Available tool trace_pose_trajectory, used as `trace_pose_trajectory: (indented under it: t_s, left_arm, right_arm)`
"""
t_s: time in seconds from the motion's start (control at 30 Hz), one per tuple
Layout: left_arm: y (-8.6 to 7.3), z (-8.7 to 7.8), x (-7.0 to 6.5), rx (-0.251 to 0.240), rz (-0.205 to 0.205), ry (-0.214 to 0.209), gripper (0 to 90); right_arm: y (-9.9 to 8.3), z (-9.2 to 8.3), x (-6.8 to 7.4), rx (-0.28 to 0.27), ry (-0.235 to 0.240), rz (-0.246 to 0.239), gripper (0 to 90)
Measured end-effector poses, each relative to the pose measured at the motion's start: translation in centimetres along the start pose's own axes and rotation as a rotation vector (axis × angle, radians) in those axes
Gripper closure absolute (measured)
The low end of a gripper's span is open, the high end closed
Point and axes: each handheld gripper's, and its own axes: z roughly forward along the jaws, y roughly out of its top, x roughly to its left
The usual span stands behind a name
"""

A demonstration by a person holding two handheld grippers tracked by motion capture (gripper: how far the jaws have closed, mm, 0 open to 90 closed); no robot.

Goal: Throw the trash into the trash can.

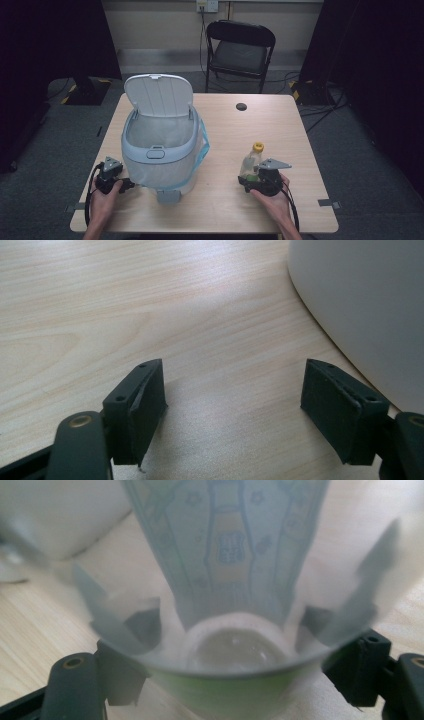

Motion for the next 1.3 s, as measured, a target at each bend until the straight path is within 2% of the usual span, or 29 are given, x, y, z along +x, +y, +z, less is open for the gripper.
trace_pose_trajectory:
  t_s: [0.1, 0.3, 0.53, 0.9, 1.3]
  left_arm:
    - [0.0, 0.0, 0.0, 0.0, 0.0, 0.001, 25.2]
    - [0.0, 0.0, 0.0, 0.0, 0.0, 0.0, 25.2]
    - [0.0, 0.0, 0.0, 0.0, 0.0, 0.001, 25.2]
    - [0.0, 0.0, 0.0, 0.0, 0.0, 0.001, 25.2]
    - [0.0, 0.0, 0.0, 0.001, 0.0, 0.001, 25.2]
  right_arm:
    - [-0.2, 0.0, -0.1, 0.004, 0.004, -0.002, 24.2]
    - [0.0, -0.1, 0.7, 0.001, -0.048, -0.064, 27.6]
    - [-0.1, -0.2, 0.7, -0.003, -0.056, -0.056, 27.8]
    - [-0.1, -0.6, 0.8, -0.04, -0.025, -0.029, 27.9]
    - [0.5, -1.7, 1.0, -0.134, 0.015, -0.011, 27.9]
